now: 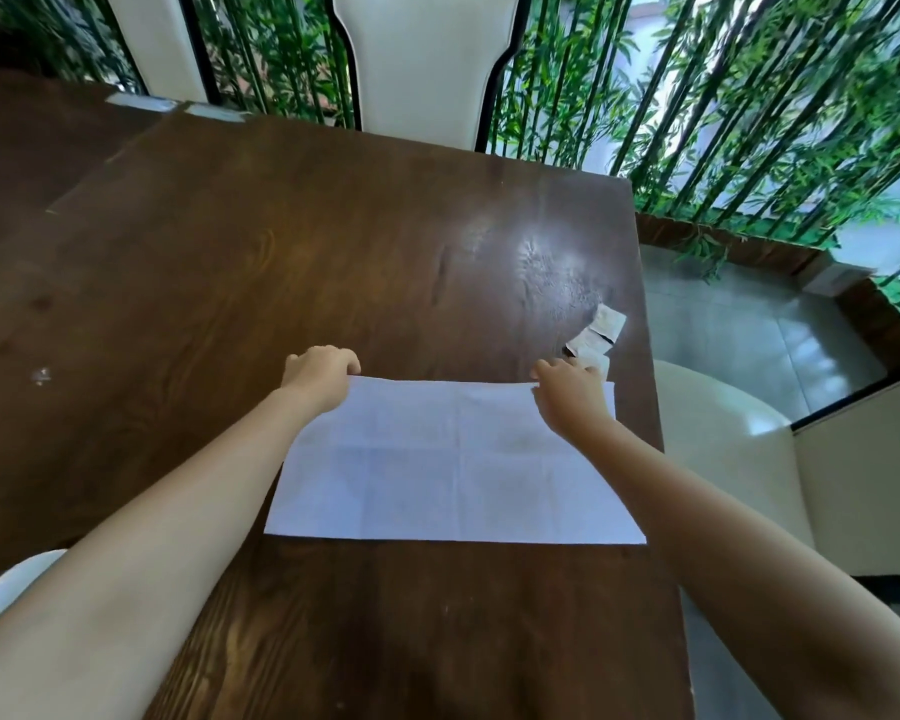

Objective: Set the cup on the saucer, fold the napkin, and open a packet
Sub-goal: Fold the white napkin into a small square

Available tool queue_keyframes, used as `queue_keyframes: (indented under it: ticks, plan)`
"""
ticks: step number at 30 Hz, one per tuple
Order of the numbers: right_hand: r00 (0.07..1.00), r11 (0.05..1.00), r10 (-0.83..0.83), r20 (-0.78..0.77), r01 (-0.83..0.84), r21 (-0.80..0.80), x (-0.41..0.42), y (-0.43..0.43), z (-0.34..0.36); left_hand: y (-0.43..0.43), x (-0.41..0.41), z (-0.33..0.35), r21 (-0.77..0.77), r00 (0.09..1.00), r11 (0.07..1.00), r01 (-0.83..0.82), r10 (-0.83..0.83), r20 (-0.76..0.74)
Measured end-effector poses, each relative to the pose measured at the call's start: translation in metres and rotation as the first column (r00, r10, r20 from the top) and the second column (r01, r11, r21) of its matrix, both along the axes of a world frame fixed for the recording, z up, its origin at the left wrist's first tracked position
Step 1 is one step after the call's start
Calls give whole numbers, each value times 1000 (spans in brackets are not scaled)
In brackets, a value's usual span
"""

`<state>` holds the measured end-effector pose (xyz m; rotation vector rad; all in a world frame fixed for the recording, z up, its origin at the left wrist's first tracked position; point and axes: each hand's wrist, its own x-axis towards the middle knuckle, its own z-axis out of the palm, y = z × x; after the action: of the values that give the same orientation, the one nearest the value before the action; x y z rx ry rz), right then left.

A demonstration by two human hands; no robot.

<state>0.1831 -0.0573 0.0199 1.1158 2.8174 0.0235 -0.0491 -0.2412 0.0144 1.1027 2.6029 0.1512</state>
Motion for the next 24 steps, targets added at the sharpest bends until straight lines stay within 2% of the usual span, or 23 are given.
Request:
queue_keyframes:
  ticks: [5, 8, 13, 24]
  plan:
    - [998, 998, 34, -52, -37, -51, -7, -10, -20, 1, 9, -21, 129, 992, 991, 29, -12, -128]
    - [994, 988, 79, -70, -88, -130, -10, -21, -36, -2, 36, -42, 198, 990, 974, 106, -86, -107]
    - [996, 951, 87, 13, -79, -300, -11, -38, -62, -10, 57, -73, 0, 989, 989, 149, -149, -2]
    - [996, 977, 52, -67, -64, -204, 22, -48, -89, -23, 61, -92, -37, 978, 985, 166, -170, -119]
